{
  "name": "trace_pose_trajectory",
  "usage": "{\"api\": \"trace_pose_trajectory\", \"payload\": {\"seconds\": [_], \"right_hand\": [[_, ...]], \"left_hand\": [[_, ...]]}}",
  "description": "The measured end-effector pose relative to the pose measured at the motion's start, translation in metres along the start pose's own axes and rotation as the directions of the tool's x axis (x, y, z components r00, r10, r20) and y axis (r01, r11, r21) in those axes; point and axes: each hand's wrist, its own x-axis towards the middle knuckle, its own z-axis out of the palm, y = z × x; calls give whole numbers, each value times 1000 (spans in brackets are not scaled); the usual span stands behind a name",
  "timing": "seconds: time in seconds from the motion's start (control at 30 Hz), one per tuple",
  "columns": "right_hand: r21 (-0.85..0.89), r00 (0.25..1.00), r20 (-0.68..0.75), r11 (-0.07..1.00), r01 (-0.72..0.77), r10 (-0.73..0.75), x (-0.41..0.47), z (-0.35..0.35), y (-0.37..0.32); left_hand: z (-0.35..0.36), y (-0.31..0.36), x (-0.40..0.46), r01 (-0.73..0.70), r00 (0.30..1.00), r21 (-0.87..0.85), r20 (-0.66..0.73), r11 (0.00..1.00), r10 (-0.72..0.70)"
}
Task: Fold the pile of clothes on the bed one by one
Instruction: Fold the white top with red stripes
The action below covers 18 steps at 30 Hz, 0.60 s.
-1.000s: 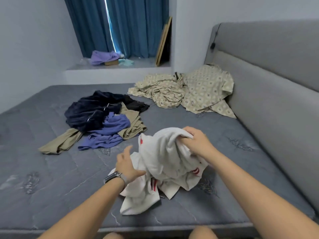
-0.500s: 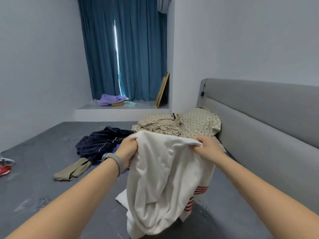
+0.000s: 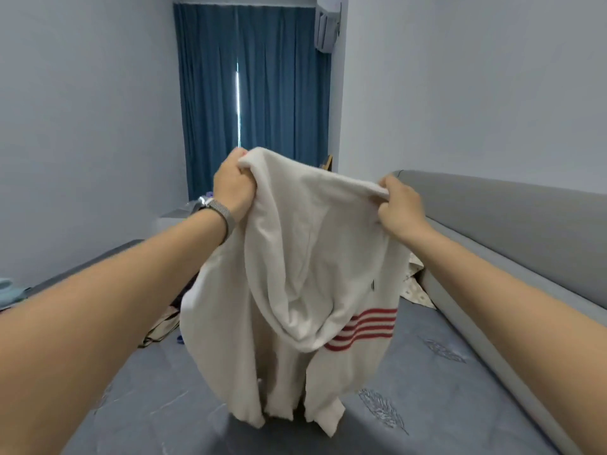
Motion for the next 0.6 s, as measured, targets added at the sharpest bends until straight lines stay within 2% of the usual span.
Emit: {"api": "trace_pose_trajectory", "payload": {"seconds": [0.13, 0.2, 0.27, 0.33, 0.37, 0.4, 0.47, 0.6], "right_hand": [[-150, 962, -214, 979, 137, -167, 14, -16, -19], [-236, 930, -239, 945, 224, -280, 13, -21, -20], [-321, 907, -183, 895, 310, -379, 9, -20, -9], [-409, 868, -60, 805, 430, -494, 0, -14, 7], [-460, 842, 14, 744, 484, -539, -6, -9, 17], [-510, 821, 73, 686, 518, -566, -12, -4, 26], [-556, 810, 161, 627, 546, -564, -23, 4, 38], [-563, 876, 179, 684, 464, -448, -26, 10, 44]], "left_hand": [[-13, 20, 22, -190, 979, 122, -43, 974, 197], [-22, 17, 23, -338, 939, 298, 44, 893, 341], [-30, -1, 20, -508, 861, 535, 287, 675, 421], [-37, -27, 13, -678, 734, 606, 526, 416, 429], [-39, -37, 6, -719, 692, 620, 596, 313, 407], [-41, -47, 2, -731, 679, 626, 628, 271, 381], [-43, -55, -12, -702, 712, 642, 621, 310, 328], [-36, -65, -15, -680, 733, 643, 585, 351, 347]]}}
